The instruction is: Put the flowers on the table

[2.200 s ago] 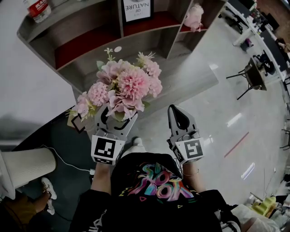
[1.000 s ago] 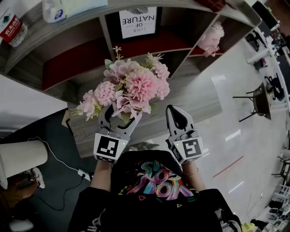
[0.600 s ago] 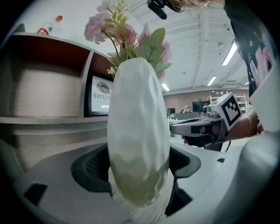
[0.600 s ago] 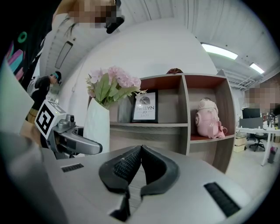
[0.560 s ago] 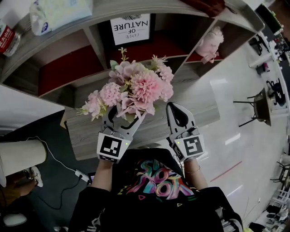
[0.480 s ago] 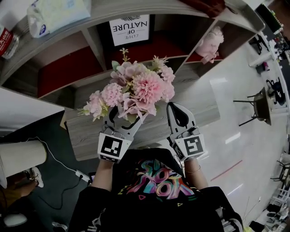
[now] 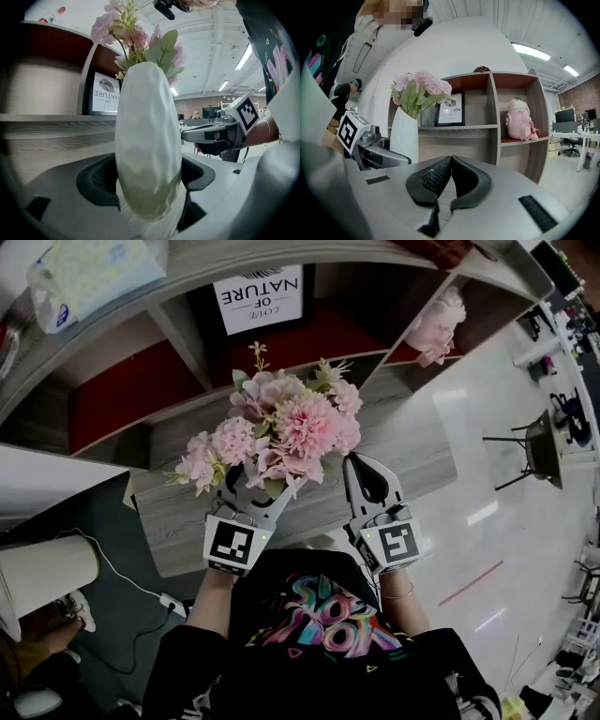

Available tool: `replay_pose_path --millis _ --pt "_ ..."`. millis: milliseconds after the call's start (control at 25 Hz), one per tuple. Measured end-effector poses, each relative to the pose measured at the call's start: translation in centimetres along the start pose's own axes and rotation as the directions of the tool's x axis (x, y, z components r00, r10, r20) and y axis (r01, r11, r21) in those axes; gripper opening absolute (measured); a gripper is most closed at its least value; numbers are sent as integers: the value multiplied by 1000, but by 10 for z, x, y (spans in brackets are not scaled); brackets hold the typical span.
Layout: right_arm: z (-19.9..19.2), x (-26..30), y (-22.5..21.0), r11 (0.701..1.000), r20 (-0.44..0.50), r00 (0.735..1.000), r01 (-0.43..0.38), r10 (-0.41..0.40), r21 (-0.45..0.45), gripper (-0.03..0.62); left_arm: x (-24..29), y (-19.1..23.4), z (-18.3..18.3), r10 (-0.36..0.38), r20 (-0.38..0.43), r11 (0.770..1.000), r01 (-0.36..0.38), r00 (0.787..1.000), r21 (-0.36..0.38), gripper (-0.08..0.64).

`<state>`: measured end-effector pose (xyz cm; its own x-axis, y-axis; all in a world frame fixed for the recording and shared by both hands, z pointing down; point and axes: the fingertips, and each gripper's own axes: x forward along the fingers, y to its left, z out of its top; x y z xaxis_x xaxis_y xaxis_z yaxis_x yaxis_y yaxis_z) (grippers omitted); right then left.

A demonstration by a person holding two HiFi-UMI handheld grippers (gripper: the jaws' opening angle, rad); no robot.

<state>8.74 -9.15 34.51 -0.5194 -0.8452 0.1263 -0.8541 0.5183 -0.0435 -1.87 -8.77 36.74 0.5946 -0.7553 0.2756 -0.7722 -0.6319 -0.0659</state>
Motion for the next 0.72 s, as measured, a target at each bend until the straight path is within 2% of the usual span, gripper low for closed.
replay_pose_path --millis 200,280,440,600,720 --pt "-19 1 -3 1000 -52 998 20 -20 2 15 11 -2 -22 -33 -10 999 34 999 17 364" --pt "-25 3 -1 1000 -43 999 24 -23 6 15 15 -4 -32 -46 -10 999 46 999 18 364" --pt "-42 3 1 998 -57 997 47 -45 30 15 23 -6 -54 -64 3 997 64 998 -33 364" --pt "-75 -2 1 998 -165 985 64 -58 27 15 30 -10 -81 -86 -5 993 85 996 -80 364" --pt "-85 4 7 997 -128 990 65 -58 51 15 36 -10 -101 -107 0 991 107 994 -82 364"
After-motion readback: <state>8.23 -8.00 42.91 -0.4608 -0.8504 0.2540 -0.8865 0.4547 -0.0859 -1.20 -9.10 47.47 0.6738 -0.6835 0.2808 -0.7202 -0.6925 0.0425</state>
